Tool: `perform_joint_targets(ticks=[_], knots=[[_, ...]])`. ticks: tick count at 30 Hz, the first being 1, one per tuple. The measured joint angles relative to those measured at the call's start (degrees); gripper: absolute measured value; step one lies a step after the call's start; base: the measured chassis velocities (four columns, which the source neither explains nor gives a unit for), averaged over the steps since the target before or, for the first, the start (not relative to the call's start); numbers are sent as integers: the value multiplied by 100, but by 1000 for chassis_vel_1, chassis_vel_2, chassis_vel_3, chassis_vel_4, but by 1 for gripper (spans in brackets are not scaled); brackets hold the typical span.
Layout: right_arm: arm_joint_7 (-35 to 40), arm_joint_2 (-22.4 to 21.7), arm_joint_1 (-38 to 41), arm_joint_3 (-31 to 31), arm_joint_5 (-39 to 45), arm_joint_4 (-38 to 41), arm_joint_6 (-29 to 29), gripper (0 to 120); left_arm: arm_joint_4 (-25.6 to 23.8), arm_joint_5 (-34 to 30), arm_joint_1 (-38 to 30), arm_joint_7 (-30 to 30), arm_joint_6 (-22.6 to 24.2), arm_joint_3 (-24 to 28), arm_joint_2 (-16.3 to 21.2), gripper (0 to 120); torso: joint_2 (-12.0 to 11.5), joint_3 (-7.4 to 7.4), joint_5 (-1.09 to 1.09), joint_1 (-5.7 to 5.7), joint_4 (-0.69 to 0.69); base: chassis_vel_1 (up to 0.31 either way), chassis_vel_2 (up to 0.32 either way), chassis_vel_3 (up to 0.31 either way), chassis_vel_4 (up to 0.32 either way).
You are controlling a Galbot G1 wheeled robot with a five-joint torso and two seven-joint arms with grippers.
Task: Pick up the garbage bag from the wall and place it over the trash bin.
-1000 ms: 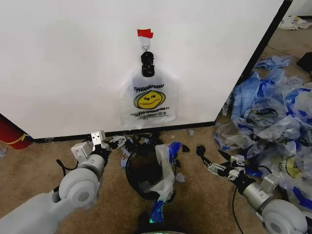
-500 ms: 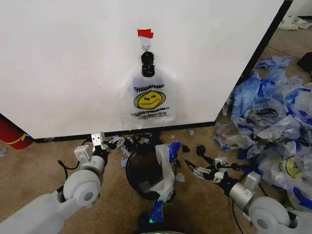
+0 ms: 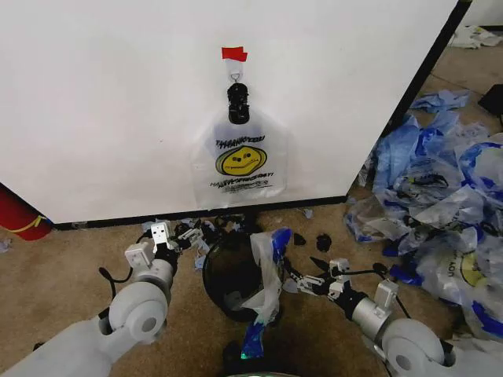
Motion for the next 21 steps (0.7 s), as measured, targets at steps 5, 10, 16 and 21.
perform_joint_targets(ticks=[5, 10, 16, 21], knots=[[188, 28, -182, 55, 31, 77, -84, 100, -6, 68, 49, -9, -16, 5, -29, 100, 0, 0, 0, 0, -1, 0, 0, 0, 0], [282, 160, -74, -16, 165, 76, -125, 100, -10, 171, 178, -13, -21, 14, -74, 100, 0, 0, -1, 0, -1, 0, 0, 0, 0], [493, 303, 232, -198, 269, 23, -216, 100, 3, 243, 360, -15, -45, -36, -82, 100, 0, 0, 0, 0, 1, 0, 0, 0, 0], [905, 427, 571, -473, 384, 21, -361, 100, -23, 289, 509, -16, -59, -100, -89, 100, 0, 0, -1, 0, 1, 0, 0, 0, 0]])
